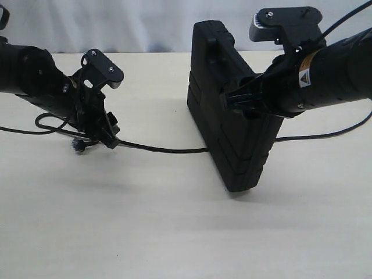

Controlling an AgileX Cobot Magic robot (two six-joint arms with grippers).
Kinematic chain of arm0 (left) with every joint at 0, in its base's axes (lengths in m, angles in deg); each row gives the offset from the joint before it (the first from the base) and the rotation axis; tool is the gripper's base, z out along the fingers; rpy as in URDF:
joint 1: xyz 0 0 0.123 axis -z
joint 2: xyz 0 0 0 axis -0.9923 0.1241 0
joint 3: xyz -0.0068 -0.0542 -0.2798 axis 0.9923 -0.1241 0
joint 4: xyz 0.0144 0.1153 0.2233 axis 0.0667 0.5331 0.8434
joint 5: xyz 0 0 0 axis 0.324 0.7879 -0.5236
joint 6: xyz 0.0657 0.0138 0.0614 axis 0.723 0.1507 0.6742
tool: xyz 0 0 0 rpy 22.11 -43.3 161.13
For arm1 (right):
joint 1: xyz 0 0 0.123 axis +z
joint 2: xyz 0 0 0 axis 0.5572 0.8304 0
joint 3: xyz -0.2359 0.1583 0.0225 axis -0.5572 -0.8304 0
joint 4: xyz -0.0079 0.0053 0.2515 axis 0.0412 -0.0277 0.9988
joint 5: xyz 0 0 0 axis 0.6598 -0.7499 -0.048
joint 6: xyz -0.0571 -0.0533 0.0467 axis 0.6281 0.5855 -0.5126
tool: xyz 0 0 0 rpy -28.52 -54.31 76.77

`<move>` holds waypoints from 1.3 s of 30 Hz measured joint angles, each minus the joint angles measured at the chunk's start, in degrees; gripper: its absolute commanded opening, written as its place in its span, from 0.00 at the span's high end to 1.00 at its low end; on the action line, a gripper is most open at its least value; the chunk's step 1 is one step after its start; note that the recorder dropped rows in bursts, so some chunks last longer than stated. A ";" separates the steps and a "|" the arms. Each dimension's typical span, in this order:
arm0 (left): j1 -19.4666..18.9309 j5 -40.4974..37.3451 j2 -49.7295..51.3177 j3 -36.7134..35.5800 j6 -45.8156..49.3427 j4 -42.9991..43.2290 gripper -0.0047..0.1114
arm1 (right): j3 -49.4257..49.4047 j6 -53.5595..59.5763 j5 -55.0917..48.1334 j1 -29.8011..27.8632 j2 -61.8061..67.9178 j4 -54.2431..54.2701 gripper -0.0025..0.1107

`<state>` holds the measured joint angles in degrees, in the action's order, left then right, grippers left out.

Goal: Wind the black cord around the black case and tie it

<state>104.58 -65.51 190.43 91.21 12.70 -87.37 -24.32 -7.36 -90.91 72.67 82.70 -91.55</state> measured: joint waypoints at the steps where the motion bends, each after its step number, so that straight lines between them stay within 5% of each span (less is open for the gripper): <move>1: -0.60 -0.13 1.45 0.31 0.00 0.13 0.53 | 0.00 0.00 0.00 0.00 0.00 0.00 0.94; 15: -1.70 4.63 9.43 1.40 0.34 8.07 0.53 | 0.00 0.00 -0.38 0.00 -0.03 0.00 0.94; 25: -1.57 -6.01 9.43 2.06 -2.22 6.69 0.53 | 0.12 0.00 -0.61 0.00 -0.13 -0.14 0.94; 39: 8.01 -13.23 8.78 2.15 10.27 5.44 0.53 | 0.12 0.00 -0.63 0.00 -0.13 -0.17 0.94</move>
<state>112.59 -78.74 199.20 93.36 22.96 -81.93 -24.21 -7.36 -91.54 72.67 82.57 -91.72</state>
